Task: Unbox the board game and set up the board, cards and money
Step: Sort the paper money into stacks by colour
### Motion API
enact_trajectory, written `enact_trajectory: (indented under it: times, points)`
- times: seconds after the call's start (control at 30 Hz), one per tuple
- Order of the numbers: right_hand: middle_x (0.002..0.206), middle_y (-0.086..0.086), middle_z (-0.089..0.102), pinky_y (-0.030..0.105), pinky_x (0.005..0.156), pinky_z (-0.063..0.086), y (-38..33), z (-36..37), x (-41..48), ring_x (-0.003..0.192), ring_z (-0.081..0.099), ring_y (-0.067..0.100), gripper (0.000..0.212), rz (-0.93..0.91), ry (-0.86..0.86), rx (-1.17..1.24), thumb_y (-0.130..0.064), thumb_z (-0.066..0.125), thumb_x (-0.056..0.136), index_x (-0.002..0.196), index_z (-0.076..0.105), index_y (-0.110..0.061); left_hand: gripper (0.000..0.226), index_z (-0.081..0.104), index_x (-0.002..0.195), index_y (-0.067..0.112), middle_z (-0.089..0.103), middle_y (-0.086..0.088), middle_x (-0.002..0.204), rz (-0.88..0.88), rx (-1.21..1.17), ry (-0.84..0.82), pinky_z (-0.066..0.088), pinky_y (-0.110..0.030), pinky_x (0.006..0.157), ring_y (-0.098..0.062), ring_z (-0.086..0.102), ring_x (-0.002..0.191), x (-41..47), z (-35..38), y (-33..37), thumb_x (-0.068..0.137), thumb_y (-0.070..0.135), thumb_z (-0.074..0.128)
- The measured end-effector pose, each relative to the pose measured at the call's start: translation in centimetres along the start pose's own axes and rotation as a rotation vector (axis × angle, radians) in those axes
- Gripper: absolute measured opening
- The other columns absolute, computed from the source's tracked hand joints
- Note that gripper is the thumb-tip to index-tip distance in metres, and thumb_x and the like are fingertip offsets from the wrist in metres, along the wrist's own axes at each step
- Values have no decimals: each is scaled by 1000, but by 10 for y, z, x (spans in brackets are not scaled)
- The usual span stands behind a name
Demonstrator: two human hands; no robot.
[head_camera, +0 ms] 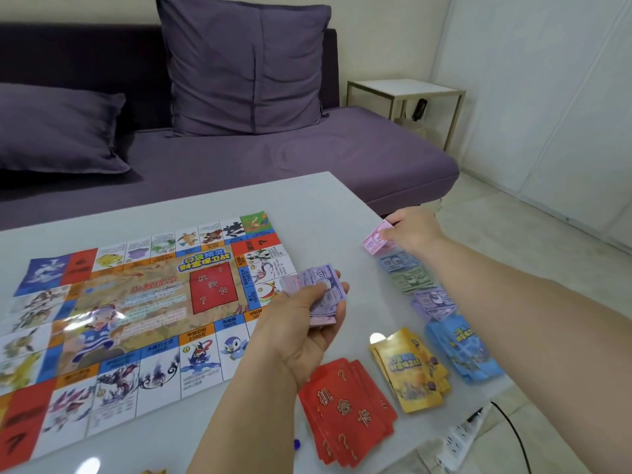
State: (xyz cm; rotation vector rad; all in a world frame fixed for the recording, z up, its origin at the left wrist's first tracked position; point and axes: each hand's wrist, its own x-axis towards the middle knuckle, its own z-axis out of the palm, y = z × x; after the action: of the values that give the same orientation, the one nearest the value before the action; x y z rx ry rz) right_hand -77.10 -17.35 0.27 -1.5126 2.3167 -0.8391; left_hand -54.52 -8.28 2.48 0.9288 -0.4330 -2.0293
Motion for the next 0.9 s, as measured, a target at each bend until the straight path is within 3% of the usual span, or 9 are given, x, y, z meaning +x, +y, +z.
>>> enact_trajectory:
  times: [0.13,0.23,0.3,0.4,0.47,0.57,0.67,0.9]
  points:
    - [111,10,66,38,89,49,5,4,7,104,58,30,34,30,49,-193,-32,68,81,107,69,-11,12,60,94,3,71,-10,66,-1,23,-8,53,-21,45,-16,69,55,6,0,-2,93,-2,49]
    - [107,6,67,33,85,47,-12,-6,-12,101,59,23,35,-48,155,53,-40,65,84,105,70,-11,8,59,94,3,70,-14,73,21,67,8,53,-21,45,-19,66,62,9,0,-4,89,-2,54]
    - [84,-3,68,28,69,42,-34,-19,-38,76,57,13,40,-27,-36,336,-46,64,84,87,71,-6,8,59,89,4,68,-12,71,50,106,22,52,-20,45,-16,64,56,8,0,-6,86,-4,58]
    - [66,-11,67,22,57,37,-56,-37,-79,59,51,7,39,21,-489,322,-55,67,76,75,69,-16,9,59,84,5,66,-8,64,94,162,23,52,-20,46,-12,61,48,5,1,-9,84,-4,61]
    - [55,-14,62,18,53,38,-59,-38,-95,54,49,3,27,-56,-550,216,-47,73,75,70,68,-21,6,60,87,5,67,-9,68,100,196,0,52,-20,47,-13,61,52,0,1,-10,85,0,62]
    - [52,-11,58,18,54,40,-56,-36,-103,53,49,4,19,-88,-480,233,-37,76,76,67,68,-23,9,62,96,2,71,-13,78,74,166,-27,56,-23,53,-16,65,63,-6,0,-11,90,7,57]
    - [57,-6,58,18,55,43,-51,-36,-109,53,50,4,15,-30,-495,351,-30,77,77,71,69,-18,11,61,96,0,70,-12,71,94,192,-47,57,-23,53,-15,66,55,-10,-3,-11,92,1,50]
    - [67,-3,63,17,53,43,-44,-39,-123,53,51,4,6,62,-645,608,-10,69,84,90,69,-12,8,59,92,4,68,-7,62,147,352,-7,51,-20,47,-12,61,46,-12,-5,-16,86,-1,60]
